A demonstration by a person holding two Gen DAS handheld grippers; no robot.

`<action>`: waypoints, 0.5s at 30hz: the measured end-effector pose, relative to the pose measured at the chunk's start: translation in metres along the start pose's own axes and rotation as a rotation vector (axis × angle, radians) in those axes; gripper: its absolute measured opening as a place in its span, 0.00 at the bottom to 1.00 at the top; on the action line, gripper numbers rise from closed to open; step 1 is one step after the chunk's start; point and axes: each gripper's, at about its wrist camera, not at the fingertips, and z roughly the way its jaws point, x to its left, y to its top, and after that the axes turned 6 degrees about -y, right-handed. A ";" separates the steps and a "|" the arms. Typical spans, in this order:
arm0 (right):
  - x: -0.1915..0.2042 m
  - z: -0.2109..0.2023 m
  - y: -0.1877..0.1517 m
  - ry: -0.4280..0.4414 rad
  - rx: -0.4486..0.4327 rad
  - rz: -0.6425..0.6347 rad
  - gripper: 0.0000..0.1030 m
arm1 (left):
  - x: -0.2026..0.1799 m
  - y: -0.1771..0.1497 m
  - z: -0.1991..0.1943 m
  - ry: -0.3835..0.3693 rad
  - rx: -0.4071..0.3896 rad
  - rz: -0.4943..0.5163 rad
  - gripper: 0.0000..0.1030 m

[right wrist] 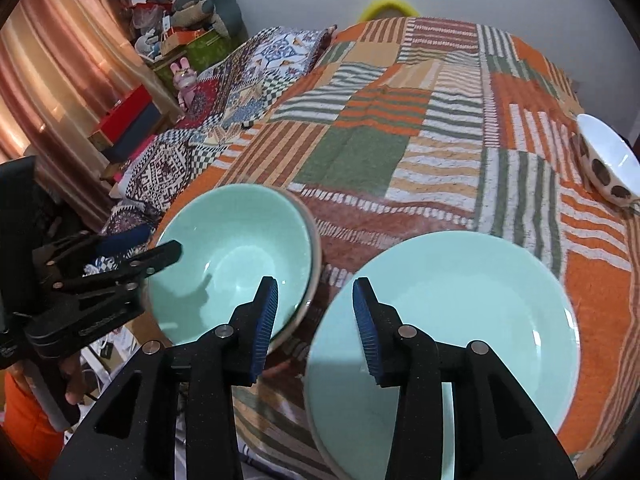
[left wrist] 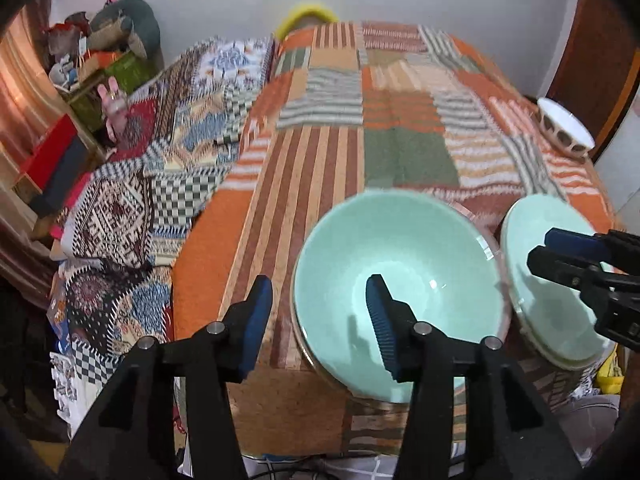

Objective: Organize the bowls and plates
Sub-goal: 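Lower the mint green bowl into the pale pink bowl and open both tools, then move both tools to the white spotted bowl and grasp its rim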

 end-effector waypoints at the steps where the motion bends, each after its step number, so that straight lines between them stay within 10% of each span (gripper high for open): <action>1: -0.003 -0.003 0.000 -0.005 -0.008 0.004 0.35 | -0.001 0.003 -0.004 -0.003 -0.007 0.001 0.47; 15: -0.075 -0.080 0.005 -0.100 -0.200 0.123 0.40 | -0.068 0.050 -0.077 -0.121 -0.210 0.079 0.52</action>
